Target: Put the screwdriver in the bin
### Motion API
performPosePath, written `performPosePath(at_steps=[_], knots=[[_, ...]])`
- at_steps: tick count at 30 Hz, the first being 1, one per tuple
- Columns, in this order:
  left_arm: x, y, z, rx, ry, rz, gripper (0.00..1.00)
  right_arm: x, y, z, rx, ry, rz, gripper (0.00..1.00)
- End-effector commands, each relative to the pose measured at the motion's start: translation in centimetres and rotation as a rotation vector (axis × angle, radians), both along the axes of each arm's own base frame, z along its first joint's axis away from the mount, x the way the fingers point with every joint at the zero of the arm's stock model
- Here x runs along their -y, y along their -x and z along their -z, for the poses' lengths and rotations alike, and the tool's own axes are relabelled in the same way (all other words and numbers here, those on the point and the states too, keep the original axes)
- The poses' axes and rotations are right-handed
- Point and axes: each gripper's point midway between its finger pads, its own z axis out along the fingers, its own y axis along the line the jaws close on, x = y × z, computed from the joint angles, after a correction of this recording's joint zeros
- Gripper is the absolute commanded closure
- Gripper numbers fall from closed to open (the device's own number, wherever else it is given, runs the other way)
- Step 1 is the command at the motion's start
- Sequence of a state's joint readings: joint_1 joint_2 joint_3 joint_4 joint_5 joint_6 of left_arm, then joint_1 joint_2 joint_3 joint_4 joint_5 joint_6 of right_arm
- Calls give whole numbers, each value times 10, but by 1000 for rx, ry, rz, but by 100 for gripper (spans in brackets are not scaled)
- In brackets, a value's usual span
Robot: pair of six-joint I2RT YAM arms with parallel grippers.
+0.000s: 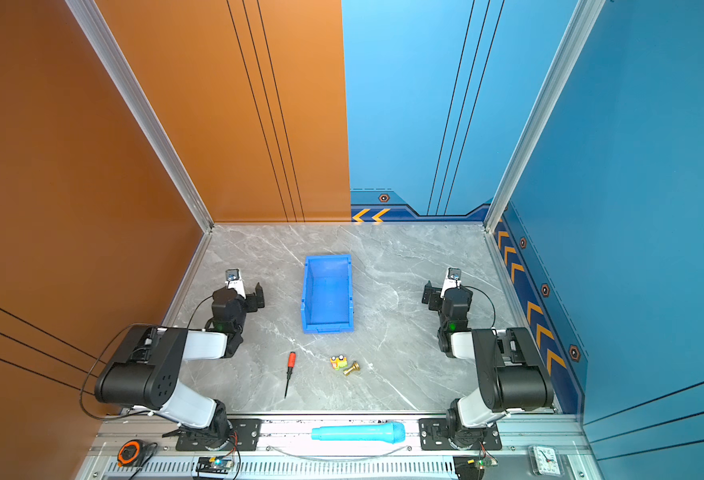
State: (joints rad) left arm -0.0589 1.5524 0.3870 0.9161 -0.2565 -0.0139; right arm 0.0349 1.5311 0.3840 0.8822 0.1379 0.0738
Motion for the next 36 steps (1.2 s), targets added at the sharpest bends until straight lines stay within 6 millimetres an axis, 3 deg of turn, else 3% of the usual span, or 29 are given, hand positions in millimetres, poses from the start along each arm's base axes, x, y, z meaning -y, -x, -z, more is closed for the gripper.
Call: performPosePath(at_steps=[1,8,11,15,20,28,36], knots=[[2,2,-5,-12,-12,26,2,2,2,-9,-11,33,24,0],[-10,18,-23,-83,30,-49,2,-7,13,-37,-20,60,28,0],[-13,27,-26,-174,61,-81,2,-21,22,-52,-28,31,13,0],[-2,38,-36,-190,132,-44,2,-45,42,-74,-31,65,2,0],[-1,65,-38,-315,247,-124,2,-58,70,-90,-94,-41,27,0],[33,116,-28,-549,369,-81,2,-97,115,-91,-182,-72,-122,0],[81,158,-39,-621,421,21,2,-125,145,-82,-326,-71,-262,0]])
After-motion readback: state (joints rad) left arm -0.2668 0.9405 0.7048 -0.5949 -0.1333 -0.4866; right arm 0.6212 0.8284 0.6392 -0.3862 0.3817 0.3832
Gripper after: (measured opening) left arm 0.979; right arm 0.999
